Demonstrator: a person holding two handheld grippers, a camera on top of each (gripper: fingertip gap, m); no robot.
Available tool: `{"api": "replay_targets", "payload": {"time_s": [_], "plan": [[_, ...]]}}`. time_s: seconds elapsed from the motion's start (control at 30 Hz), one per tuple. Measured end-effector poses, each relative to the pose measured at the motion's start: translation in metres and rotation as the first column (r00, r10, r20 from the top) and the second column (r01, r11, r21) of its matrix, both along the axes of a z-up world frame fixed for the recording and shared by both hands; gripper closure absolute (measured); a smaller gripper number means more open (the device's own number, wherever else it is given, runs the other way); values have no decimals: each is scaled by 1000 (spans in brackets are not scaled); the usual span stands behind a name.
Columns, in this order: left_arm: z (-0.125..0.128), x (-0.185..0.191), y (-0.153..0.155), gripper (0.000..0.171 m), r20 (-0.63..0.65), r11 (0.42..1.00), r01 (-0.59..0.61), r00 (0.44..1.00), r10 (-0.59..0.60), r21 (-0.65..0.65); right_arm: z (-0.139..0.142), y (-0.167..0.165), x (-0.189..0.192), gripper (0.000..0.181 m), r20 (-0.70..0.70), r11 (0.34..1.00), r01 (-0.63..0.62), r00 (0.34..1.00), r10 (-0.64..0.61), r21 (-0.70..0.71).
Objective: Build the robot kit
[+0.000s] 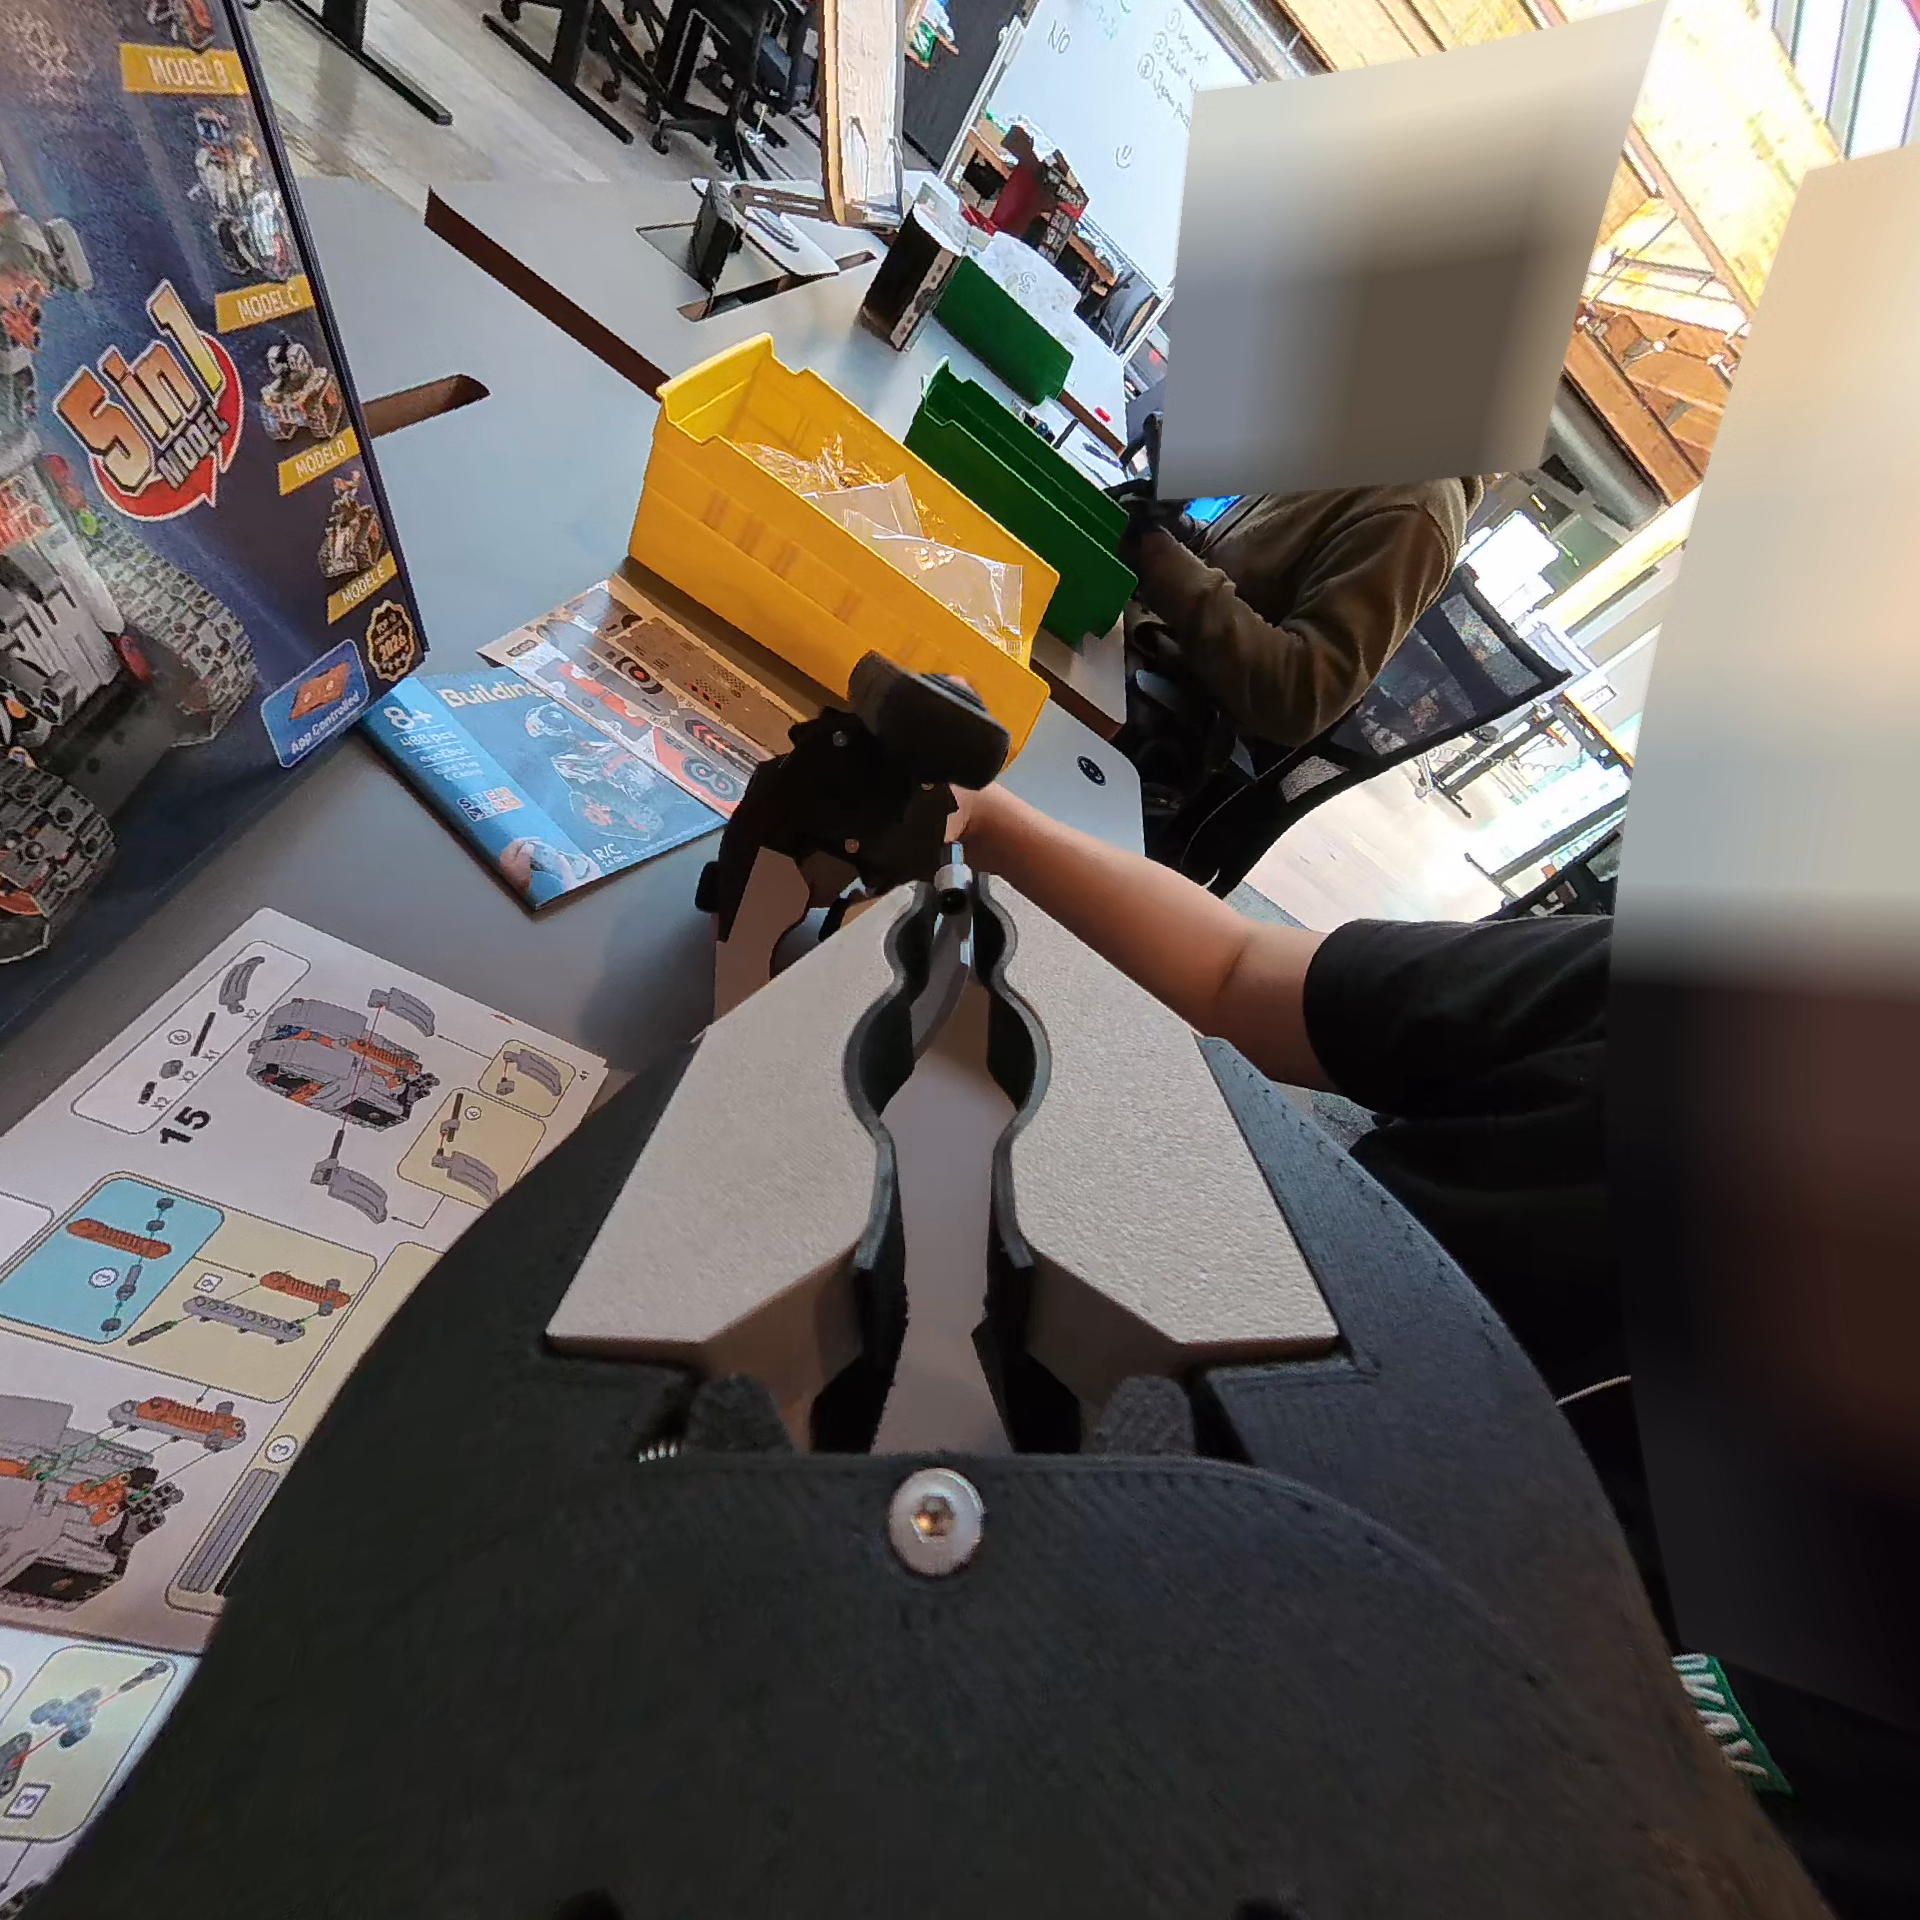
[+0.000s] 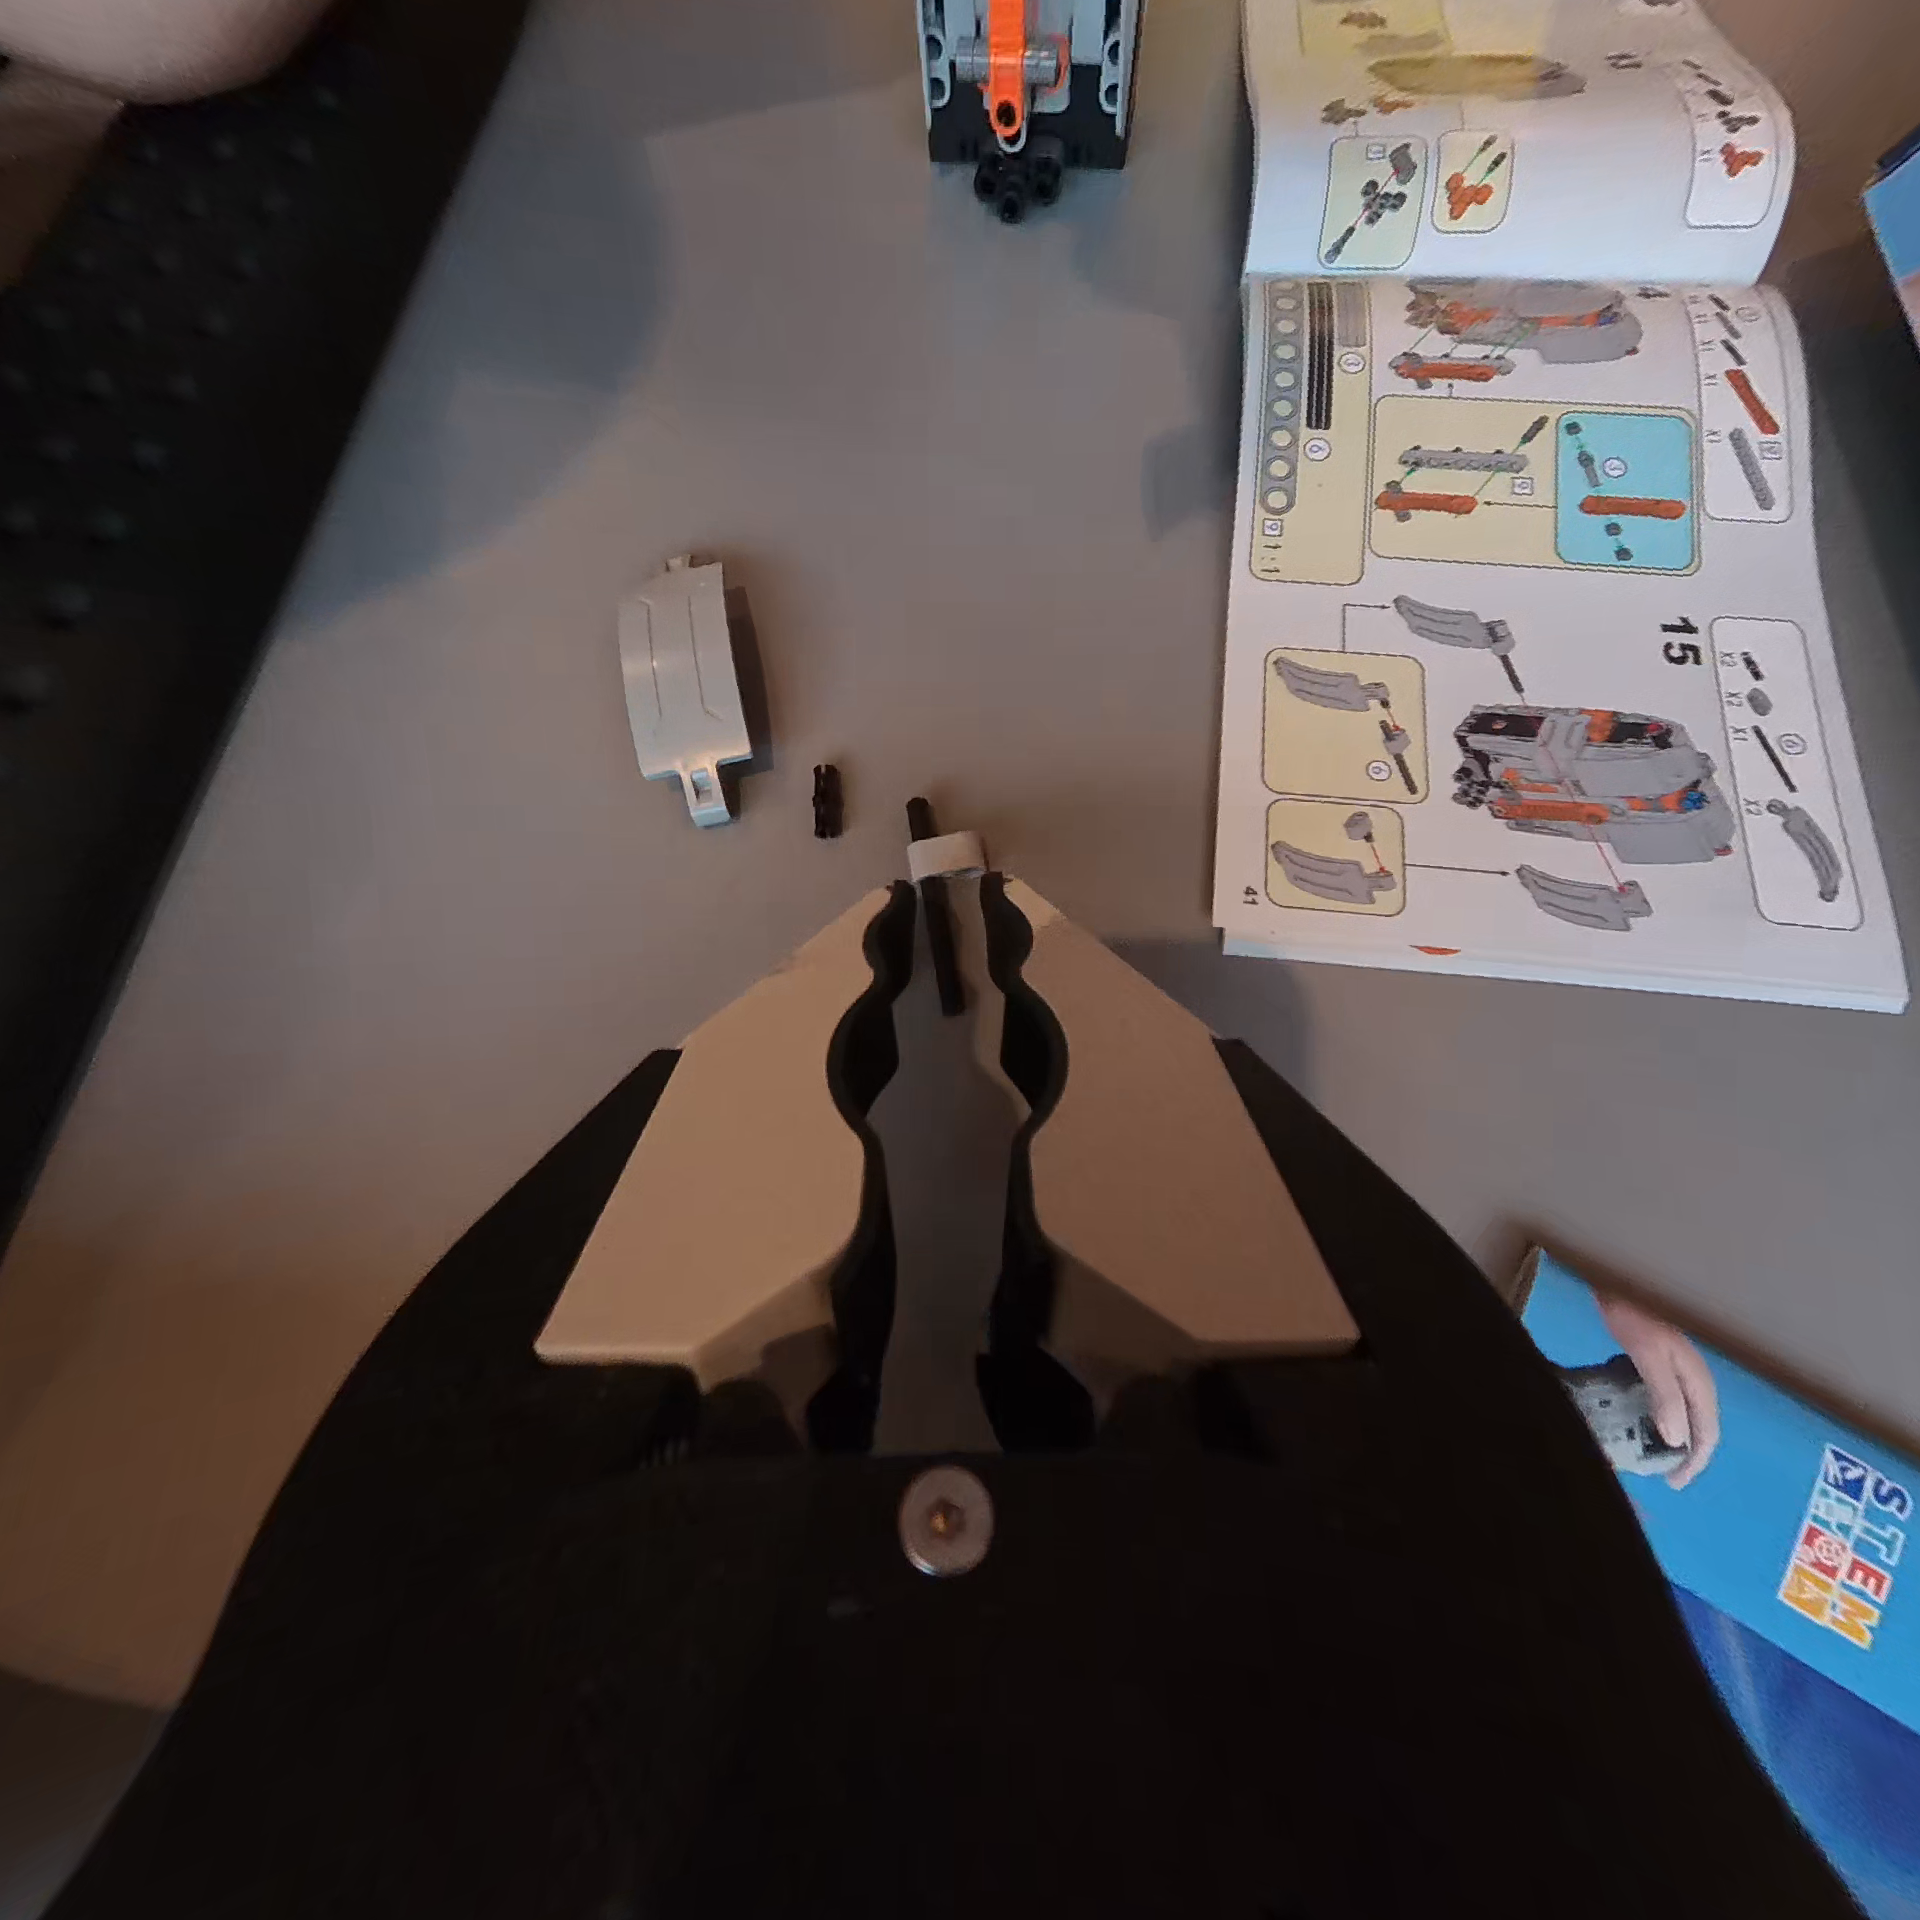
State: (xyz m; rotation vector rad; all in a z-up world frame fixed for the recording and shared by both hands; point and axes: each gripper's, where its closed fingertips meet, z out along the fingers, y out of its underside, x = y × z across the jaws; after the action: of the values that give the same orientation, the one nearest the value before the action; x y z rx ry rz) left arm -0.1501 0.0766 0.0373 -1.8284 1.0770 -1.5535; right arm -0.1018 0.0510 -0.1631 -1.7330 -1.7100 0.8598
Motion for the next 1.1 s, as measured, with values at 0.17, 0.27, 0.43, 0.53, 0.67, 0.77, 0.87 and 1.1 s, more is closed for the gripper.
{"api": "replay_targets", "payload": {"time_s": [0.17,0.27,0.43,0.53,0.67,0.77,0.87,1.1], "plan": [[0,2,-2,167,-5,1000,5,1000,-5,4,-12,-4,-2,169,77,1000,-18,997,19,-7],[0,2,-2,167,-8,1000,8,1000,-8,4,-14,-3,-4,176,92,1000,-16,996,16,4],[-2,1,0,167,-10,1000,-2,1000,2,-3,-15,-4,-3,178,102,1000,-21,994,22,-10],[-3,-1,3,167,-19,1000,-15,1000,15,1,-14,-3,-2,178,117,1000,-25,993,26,-8],[-3,-2,3,167,-21,1000,-21,1000,21,7,-5,-1,-4,178,119,999,-31,992,26,38],[-3,-3,3,167,-25,1000,-22,999,22,8,18,3,-6,178,95,993,-19,995,8,114],[-2,-2,4,167,-14,1000,-25,1000,25,-1,47,11,-7,179,48,976,19,998,-30,218],[-5,0,3,167,-22,1000,-24,999,24,-13,88,16,-5,178,-24,946,80,997,-77,314]]}}
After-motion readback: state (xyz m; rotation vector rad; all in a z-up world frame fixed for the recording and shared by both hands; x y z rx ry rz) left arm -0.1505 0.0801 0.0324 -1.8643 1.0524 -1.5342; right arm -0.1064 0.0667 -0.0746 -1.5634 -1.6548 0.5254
